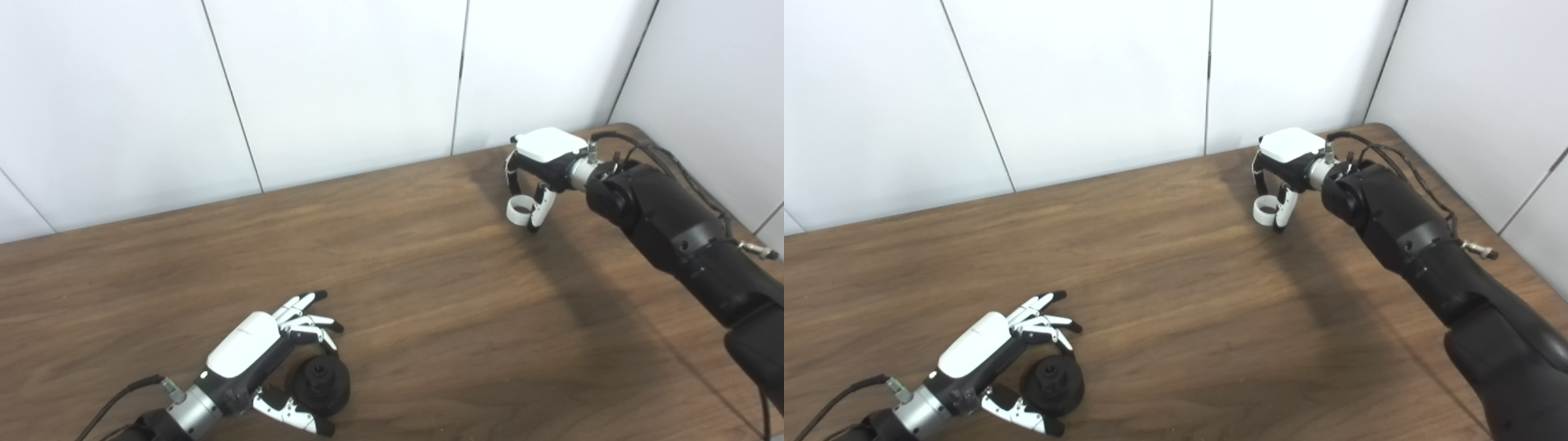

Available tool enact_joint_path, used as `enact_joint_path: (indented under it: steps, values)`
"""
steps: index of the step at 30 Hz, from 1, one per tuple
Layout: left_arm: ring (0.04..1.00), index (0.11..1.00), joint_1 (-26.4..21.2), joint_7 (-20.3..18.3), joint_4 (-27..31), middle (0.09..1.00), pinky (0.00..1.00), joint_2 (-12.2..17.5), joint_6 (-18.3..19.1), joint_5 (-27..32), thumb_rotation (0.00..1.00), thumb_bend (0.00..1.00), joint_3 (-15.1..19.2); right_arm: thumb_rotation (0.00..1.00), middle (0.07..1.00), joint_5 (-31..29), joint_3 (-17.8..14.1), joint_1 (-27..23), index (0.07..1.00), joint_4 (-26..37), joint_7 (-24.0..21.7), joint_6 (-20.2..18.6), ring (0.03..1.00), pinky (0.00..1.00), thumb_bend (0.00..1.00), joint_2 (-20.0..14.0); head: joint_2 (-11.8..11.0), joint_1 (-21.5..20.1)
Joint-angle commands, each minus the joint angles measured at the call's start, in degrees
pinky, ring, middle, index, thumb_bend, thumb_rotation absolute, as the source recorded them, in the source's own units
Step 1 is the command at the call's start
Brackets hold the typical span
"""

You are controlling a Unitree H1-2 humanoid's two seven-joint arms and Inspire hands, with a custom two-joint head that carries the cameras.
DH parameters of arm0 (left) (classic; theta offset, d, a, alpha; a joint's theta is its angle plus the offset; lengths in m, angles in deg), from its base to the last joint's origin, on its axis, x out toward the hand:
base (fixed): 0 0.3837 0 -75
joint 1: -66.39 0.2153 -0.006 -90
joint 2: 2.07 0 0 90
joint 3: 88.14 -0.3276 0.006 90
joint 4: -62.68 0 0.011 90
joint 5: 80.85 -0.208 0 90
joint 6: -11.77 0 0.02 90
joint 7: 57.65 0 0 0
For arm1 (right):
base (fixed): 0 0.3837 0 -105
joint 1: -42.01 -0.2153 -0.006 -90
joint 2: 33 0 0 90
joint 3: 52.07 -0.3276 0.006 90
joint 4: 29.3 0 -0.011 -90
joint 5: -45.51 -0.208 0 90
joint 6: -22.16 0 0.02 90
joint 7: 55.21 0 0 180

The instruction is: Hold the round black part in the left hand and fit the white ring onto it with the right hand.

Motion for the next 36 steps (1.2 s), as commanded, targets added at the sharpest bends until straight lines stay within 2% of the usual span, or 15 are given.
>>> enact_joint_path:
  steps: [1,11,20,28,36]
  values:
    - [1.0,0.481,-0.13,-0.83,0.68,0.795,1.0,0.87,-0.01,-0.54,0.06,0.52,0.07,0.14,0.82,0.58,-0.23,-1.21,0.482,0.11,1.44,-0.5,1.0,1.0,0.53,-0.67,0.01,-0.16]
    - [1.0,0.481,-0.17,-1.5,0.77,0.795,1.0,0.98,0.0,-0.75,0.06,0.52,0.58,0.14,0.817,-1.17,-1.54,-0.56,0.482,0.32,3.18,0.59,1.0,1.0,0.53,-1.0,0.01,-0.04]
    - [1.0,0.481,-0.71,-0.35,-1.29,0.79,1.0,0.91,-0.01,-1.07,0.06,0.52,-0.26,0.14,0.833,-1.59,-2.02,0.38,0.482,3.05,5.52,2.62,1.0,1.0,0.53,-0.74,-0.24,-0.16]
    - [1.0,0.482,-1.43,0.58,-2.95,0.793,1.0,1.04,-0.02,-1.03,0.06,0.52,-1.41,0.14,0.843,-2.24,-2.36,0.62,0.481,7.96,4.34,3.93,1.0,1.0,0.53,-0.22,-0.21,-0.48]
    - [1.0,0.482,-2.65,3.61,-5.25,0.789,1.0,0.85,-0.02,-1.17,0.06,0.52,-3.56,0.14,0.834,-3.31,-2.5,-0.17,0.479,12.96,2.47,5.67,1.0,1.0,0.53,0.64,-0.24,-0.4]
